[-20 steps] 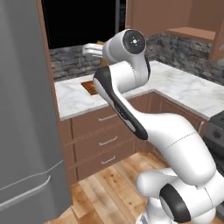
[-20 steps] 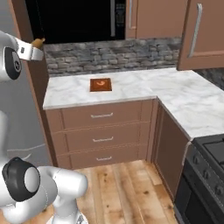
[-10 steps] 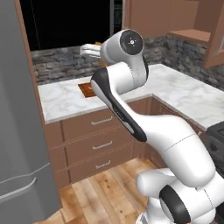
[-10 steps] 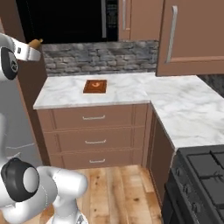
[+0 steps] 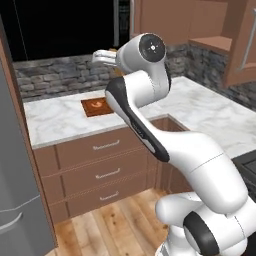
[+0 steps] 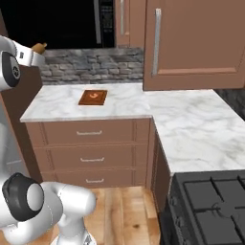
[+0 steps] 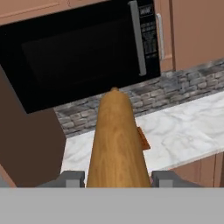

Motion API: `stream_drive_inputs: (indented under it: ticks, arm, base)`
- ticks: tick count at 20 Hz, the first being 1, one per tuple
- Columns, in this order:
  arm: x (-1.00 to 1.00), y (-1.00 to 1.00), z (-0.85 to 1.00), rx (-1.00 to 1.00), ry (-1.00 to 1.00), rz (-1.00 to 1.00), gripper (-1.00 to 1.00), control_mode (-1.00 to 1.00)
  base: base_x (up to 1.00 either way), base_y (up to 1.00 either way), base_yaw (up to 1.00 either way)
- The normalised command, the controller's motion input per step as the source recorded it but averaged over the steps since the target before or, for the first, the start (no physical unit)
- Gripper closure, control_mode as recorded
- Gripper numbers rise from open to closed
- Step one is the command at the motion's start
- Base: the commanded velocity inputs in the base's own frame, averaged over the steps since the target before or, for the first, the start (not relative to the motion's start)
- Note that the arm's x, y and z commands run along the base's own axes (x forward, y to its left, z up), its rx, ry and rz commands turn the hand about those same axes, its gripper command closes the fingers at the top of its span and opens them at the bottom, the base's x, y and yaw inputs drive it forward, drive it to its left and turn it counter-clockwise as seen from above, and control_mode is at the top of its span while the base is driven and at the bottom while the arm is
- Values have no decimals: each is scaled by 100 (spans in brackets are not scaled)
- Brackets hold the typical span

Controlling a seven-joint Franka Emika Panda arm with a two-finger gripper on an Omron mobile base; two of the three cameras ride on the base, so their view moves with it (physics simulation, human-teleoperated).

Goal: Open the cabinet, retrieve the rolling pin, and place it next to the meat on the cutting board to prepare for tenderizing.

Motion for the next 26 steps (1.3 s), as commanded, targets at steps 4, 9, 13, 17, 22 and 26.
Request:
stream_drive_inputs:
  ticks: [4,9,13,17,22,26]
  arm:
    - [0,0,0,0,0,0,100,100]
    - [0,0,0,0,0,0,100,100]
    - [0,0,0,0,0,0,100,100]
    - [0,0,0,0,0,0,100,100]
    - [0,0,0,0,0,0,100,100]
    - [0,0,0,0,0,0,100,100]
  base:
    - [39,0,14]
    - [46,0,14]
    - [59,0,11]
    - [75,0,8]
    - [59,0,6]
    - [26,-3,4]
